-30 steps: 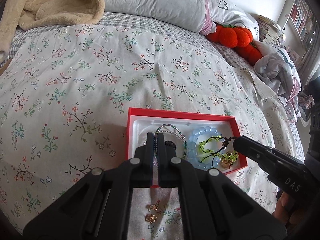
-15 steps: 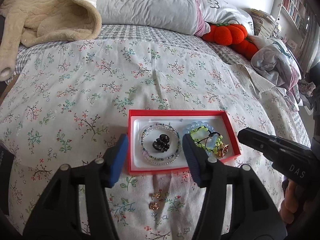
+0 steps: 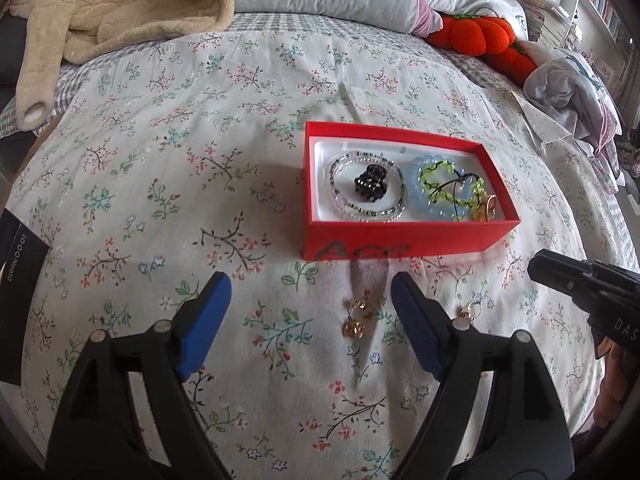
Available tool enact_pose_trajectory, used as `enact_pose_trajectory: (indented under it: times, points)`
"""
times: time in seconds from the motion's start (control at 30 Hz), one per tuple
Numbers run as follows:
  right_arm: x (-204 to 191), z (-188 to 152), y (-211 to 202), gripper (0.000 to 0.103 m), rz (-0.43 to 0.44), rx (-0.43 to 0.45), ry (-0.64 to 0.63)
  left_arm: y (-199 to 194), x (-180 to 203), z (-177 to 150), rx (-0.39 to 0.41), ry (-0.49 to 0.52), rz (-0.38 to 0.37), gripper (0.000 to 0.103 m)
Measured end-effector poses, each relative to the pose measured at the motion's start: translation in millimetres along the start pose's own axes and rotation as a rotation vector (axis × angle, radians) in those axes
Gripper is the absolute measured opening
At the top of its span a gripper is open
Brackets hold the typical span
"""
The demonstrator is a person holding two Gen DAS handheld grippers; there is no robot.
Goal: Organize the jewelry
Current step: 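Lower the left gripper onto a small gold earring and close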
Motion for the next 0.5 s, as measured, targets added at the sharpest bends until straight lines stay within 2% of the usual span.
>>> enact_pose_trajectory:
  times: [0.17,0.2,0.23,0.27,0.5]
  points:
    - [-1.2,-13.7,6.3,0.026,-0.02,-0.019,-0.025,6.7,-5.1,-16.1,-0.016,0.011,0.025,0.082]
    - [-2.0,-16.6,7.7,0.037,-0.021,-0.022,-0.028,7.5,-6.4,-19.2,-0.014,0.017,0.033,0.082]
    - [-3.1,-19.9,9.0,0.057,-0.018,-0.022,-0.029,8.3,-7.6,-22.1,-0.011,0.024,0.04,0.082]
    - [-4.5,-22.6,9.8,0.064,-0.014,-0.018,-0.034,9.3,-9.0,-24.9,-0.009,0.031,0.047,0.082]
    - [-9.0,-41.9,26.5,0.073,-0.048,-0.032,-0.089,17.4,-20.9,-41.1,0.001,0.074,0.084,0.082]
Point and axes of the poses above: each gripper's, at about its wrist camera, not at the fingertips, and y roughly the way its jaws point, x to its right, z to its top, the point moved 8 cm from there along y, roughly the way its jaws point, and after that the axes turned 14 degrees about -x, right-handed, at the moved point
